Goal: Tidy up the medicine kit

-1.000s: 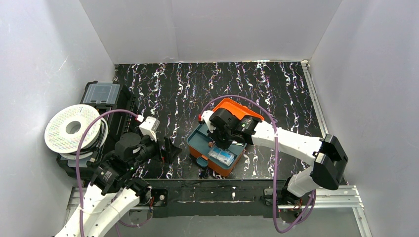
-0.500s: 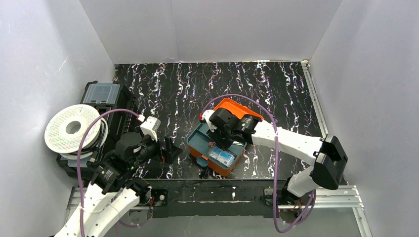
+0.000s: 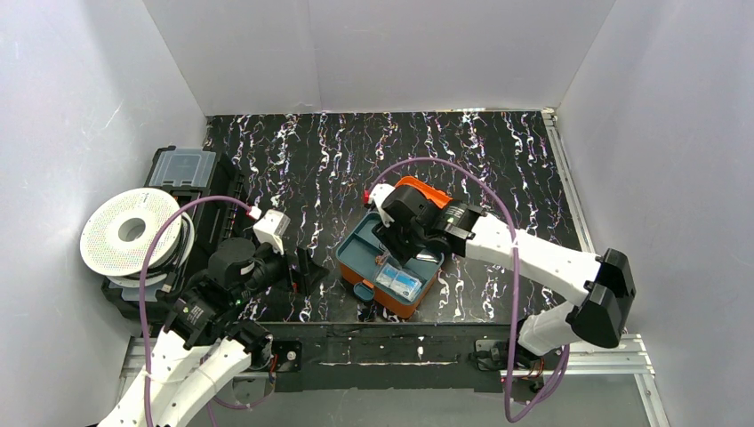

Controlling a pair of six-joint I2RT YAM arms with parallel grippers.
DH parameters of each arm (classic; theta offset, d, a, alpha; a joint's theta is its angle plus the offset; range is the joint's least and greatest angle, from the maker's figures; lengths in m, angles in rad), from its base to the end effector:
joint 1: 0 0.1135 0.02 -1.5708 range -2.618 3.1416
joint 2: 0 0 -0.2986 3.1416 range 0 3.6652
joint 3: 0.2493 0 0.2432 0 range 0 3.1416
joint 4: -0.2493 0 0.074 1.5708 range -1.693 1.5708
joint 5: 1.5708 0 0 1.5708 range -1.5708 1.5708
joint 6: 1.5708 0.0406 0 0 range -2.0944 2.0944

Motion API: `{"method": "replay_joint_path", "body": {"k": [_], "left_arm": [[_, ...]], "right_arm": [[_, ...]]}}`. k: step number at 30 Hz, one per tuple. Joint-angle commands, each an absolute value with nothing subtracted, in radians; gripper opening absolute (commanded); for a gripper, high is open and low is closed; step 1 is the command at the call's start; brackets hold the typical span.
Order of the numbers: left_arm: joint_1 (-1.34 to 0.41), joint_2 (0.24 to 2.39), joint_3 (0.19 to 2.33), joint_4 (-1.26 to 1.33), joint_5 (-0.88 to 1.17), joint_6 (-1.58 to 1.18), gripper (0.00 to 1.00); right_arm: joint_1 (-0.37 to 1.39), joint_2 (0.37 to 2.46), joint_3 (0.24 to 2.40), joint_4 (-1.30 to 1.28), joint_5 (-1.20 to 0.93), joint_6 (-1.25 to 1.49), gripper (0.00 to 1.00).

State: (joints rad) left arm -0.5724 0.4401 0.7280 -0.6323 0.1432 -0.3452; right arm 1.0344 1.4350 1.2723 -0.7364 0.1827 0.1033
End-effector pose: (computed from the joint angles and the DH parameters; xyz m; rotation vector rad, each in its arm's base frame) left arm 0.0526 -0.0408 0.3266 0.3242 1.9583 -0.7453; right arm 0.1560 0.2479 0.3412 -1.0372 2.2404 0.2735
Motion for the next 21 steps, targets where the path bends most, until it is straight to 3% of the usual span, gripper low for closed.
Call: {"method": "replay_joint_path", "body": {"k": [1, 5, 11, 21], "left_arm": [[-0.577, 0.453, 0.724, -0.628, 0.16, -0.343, 0.98], [-0.577, 0.461, 0.724, -0.628, 0.163, -0.343, 0.98], [-0.577, 0.475, 0.725, -0.627, 0.176, -0.342, 0.98], [-0.577, 0.57, 0.735, -0.622, 0.148, -0.345, 0.98]], "right_arm": [[1.037, 1.343, 1.312, -0.763, 0.283, 0.143, 0.58], [1.024, 1.269, 1.271, -0.744, 0.378, 0.198, 0.69], [0.939, 1.164, 1.204, -0.733, 0.451, 0.31, 0.7], [0.693, 0.991, 1.032, -0.665, 0.379, 0.485, 0.75]]}}
